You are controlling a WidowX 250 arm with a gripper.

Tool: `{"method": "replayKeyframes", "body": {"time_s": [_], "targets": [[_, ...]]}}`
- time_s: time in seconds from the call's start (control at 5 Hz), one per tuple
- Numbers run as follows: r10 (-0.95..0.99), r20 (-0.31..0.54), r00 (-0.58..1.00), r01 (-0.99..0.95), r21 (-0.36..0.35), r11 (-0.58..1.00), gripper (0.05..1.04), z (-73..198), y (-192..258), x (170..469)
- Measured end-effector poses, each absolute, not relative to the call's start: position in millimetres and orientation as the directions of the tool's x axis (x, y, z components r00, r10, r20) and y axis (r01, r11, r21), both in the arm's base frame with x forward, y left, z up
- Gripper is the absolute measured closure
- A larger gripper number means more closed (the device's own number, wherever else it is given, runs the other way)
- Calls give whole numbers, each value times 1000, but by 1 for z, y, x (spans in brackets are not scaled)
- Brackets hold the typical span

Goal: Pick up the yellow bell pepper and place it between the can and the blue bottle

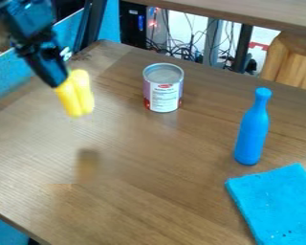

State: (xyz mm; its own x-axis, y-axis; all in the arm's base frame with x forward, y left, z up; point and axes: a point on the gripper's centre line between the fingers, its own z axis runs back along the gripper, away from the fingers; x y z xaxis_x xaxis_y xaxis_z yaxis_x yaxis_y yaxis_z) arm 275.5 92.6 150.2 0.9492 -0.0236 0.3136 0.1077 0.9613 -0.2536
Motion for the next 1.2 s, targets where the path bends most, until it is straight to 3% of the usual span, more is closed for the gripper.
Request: {"method": "replayKeyframes", "body": {"time_s": [0.2, 0.4, 0.6, 0.8, 1.2], "targets": [[-75, 256, 964, 149, -284, 947, 995, 156, 51, 280], [-130, 251, 959, 195, -257, 947, 995, 154, 10, 291], [-148, 320, 936, 231, -240, 943, 995, 151, -32, 312], [-160, 349, 923, 245, -213, 946, 995, 145, -58, 341], [-148, 360, 921, 212, -144, 967, 995, 125, -62, 378]]}}
